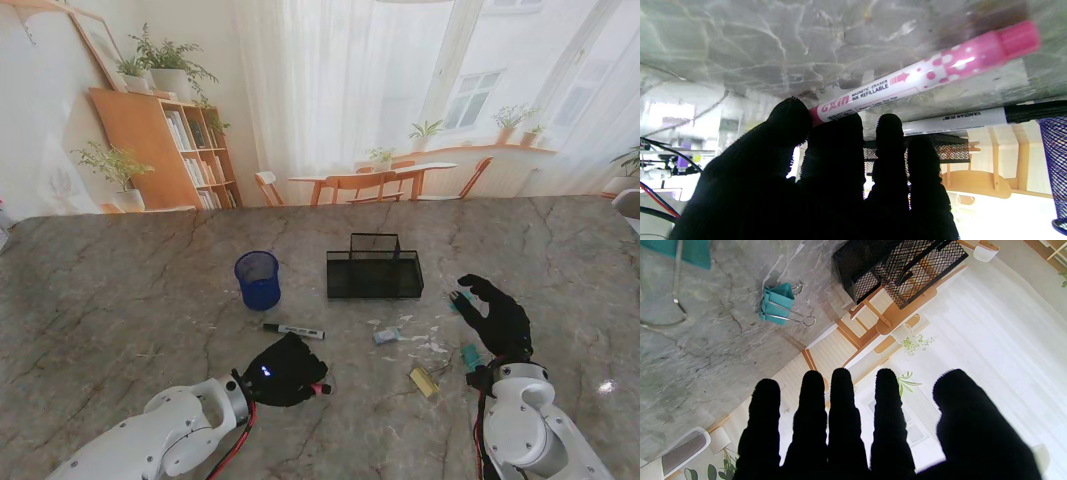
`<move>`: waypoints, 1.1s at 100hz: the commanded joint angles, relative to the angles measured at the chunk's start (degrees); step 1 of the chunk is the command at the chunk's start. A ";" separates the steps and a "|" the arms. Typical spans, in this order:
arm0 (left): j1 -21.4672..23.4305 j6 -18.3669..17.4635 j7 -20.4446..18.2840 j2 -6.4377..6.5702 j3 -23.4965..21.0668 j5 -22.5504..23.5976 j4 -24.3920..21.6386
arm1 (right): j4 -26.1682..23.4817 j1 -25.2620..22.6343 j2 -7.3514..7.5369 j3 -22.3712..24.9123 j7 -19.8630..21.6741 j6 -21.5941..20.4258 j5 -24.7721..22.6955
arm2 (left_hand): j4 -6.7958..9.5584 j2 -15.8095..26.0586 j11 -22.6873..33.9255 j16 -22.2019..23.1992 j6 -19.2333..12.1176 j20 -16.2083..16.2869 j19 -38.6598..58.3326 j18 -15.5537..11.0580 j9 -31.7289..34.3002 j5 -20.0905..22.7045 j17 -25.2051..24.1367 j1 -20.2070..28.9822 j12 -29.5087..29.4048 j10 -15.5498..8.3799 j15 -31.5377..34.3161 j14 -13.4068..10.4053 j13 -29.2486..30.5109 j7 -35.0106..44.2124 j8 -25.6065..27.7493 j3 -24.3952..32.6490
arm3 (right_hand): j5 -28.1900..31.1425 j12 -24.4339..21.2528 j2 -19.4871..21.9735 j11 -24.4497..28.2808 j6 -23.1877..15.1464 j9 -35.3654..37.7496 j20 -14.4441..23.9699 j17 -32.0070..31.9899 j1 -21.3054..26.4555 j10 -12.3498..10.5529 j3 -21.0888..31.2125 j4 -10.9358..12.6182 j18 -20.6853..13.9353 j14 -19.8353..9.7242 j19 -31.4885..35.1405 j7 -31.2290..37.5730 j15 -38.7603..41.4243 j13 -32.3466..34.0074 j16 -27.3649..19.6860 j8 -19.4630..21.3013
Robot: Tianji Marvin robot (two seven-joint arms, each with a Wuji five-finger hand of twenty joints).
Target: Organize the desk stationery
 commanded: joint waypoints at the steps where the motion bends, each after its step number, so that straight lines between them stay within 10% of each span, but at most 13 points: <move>1: 1.12 -0.18 0.66 -0.14 -0.68 -0.12 -0.62 | -0.13 -0.23 -0.21 0.10 0.47 0.03 0.17 | 8.47 -1.41 0.18 0.68 1.04 1.68 -0.72 -1.44 -0.93 -0.15 -1.29 1.72 -0.04 -5.75 -0.29 -0.11 -2.40 7.83 2.90 6.24 | 1.00 1.31 1.87 -0.27 0.18 0.01 0.89 -1.15 -1.10 0.33 -1.31 1.75 0.33 0.09 1.02 0.39 0.38 -0.76 0.92 -0.06; 67: 11.20 4.02 11.48 -5.47 -12.00 -12.43 -8.30 | 0.06 -0.53 -0.35 0.54 -0.58 -0.13 -0.17 | 8.78 -0.70 0.53 0.74 1.26 3.09 -1.91 -1.89 -2.15 -0.96 -1.95 2.88 -0.57 -5.68 -0.58 -0.34 -3.39 7.45 2.99 4.63 | 1.42 1.39 2.35 -0.24 0.37 0.16 1.00 -1.27 -0.94 0.52 -1.78 1.81 0.30 0.16 1.23 0.64 0.67 -0.94 1.09 0.13; 110: 9.32 7.79 19.03 -10.15 -14.42 -24.77 -8.88 | 0.28 -0.56 -0.28 0.61 -0.49 -0.20 -0.44 | 8.63 -0.42 0.01 0.60 0.81 3.69 -2.31 -2.20 -2.30 -1.11 -1.70 3.73 -0.62 -5.87 -0.89 -0.51 -3.41 6.87 2.72 2.92 | 1.53 1.40 2.44 -0.26 0.45 0.15 1.02 -1.32 -0.81 0.55 -1.95 1.83 0.25 0.18 1.22 0.71 0.70 -0.98 1.09 0.20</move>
